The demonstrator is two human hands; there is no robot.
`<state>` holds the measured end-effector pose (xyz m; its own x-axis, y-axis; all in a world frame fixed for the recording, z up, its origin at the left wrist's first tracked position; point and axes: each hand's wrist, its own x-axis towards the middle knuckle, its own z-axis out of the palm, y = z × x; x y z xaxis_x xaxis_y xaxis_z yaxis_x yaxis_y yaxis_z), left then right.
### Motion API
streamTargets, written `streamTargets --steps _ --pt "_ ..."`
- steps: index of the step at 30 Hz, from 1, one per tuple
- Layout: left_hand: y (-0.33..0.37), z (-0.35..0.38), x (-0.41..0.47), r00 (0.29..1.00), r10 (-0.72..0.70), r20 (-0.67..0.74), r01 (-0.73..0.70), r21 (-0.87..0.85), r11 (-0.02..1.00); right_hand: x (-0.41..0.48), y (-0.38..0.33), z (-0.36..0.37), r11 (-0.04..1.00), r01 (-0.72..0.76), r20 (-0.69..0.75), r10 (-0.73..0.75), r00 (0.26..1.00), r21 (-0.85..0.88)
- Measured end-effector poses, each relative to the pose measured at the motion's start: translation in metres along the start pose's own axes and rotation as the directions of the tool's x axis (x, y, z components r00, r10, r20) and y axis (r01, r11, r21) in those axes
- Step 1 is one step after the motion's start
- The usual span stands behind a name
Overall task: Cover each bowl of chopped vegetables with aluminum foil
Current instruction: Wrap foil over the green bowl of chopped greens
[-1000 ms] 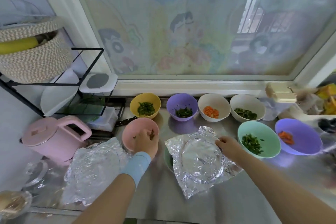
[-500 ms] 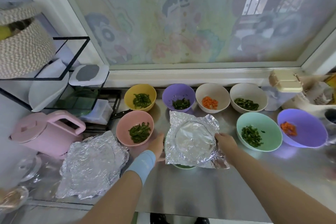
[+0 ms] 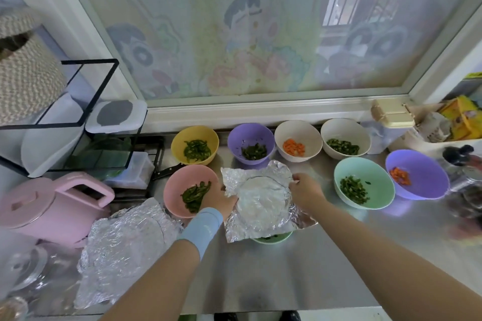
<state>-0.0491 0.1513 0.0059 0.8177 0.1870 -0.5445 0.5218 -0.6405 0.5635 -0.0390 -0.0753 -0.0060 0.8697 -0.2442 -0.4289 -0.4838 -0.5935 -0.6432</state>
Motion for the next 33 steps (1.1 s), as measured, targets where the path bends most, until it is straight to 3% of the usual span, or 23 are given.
streamTargets --steps 2,5,7,9,11,13,16,20,23,24,26,28,29,30,31,33 --pt "-0.009 0.007 -0.004 0.987 0.072 -0.142 -0.063 0.064 0.996 -0.007 0.013 0.011 1.0 -0.003 0.004 0.003 1.0 -0.026" --pt "-0.013 0.017 -0.004 0.905 0.317 -0.283 -0.271 0.19 0.944 -0.014 0.025 0.019 0.999 -0.015 -0.063 0.013 0.998 -0.037" --pt "-0.01 0.026 0.0 0.814 0.539 -0.217 -0.463 0.318 0.827 -0.015 0.03 0.024 0.998 -0.039 -0.094 0.035 0.995 -0.04" --pt "-0.007 0.038 0.006 0.739 0.673 -0.022 -0.595 0.447 0.668 -0.013 0.032 0.029 0.997 -0.058 -0.117 0.052 0.992 -0.051" --pt "-0.007 0.052 0.013 0.715 0.678 0.171 -0.638 0.556 0.532 -0.01 0.033 0.032 0.995 -0.078 -0.13 0.069 0.989 -0.066" --pt "-0.01 0.063 0.018 0.733 0.631 0.254 -0.623 0.623 0.473 -0.01 0.033 0.033 0.992 -0.074 -0.134 0.06 0.989 -0.101" --pt "-0.018 0.072 0.019 0.779 0.57 0.261 -0.584 0.633 0.508 -0.009 0.039 0.033 0.986 -0.068 -0.129 0.048 0.99 -0.153" --pt "-0.029 0.078 0.011 0.778 0.575 0.252 -0.558 0.697 0.45 -0.008 0.05 0.038 0.992 -0.089 -0.14 0.075 0.987 -0.093" --pt "-0.03 0.081 0.012 0.797 0.563 0.219 -0.524 0.714 0.464 -0.009 0.046 0.042 0.995 -0.069 -0.196 0.053 0.979 -0.076" --pt "-0.029 0.082 0.012 0.803 0.558 0.209 -0.515 0.716 0.472 -0.009 0.045 0.042 0.99 -0.026 -0.262 -0.011 0.965 -0.139" --pt "-0.028 0.084 0.014 0.812 0.546 0.206 -0.506 0.716 0.481 -0.009 0.044 0.04 0.885 0.162 -0.343 -0.33 0.879 -0.437" --pt "-0.029 0.085 0.016 0.817 0.535 0.216 -0.501 0.726 0.472 -0.007 0.047 0.04 0.597 0.43 -0.12 -0.666 0.736 -0.677" --pt "-0.03 0.086 0.017 0.819 0.531 0.215 -0.496 0.731 0.468 -0.006 0.048 0.042 0.461 0.536 0.021 -0.744 0.668 -0.707" --pt "-0.03 0.087 0.017 0.822 0.53 0.21 -0.491 0.733 0.471 -0.005 0.048 0.045 0.391 0.588 0.104 -0.766 0.634 -0.708" --pt "-0.031 0.087 0.018 0.825 0.528 0.203 -0.487 0.729 0.48 -0.004 0.048 0.049 0.4 0.589 0.147 -0.729 0.669 -0.702" --pt "-0.033 0.087 0.018 0.829 0.523 0.198 -0.492 0.702 0.515 -0.002 0.05 0.055 0.522 0.518 0.155 -0.588 0.794 -0.677"
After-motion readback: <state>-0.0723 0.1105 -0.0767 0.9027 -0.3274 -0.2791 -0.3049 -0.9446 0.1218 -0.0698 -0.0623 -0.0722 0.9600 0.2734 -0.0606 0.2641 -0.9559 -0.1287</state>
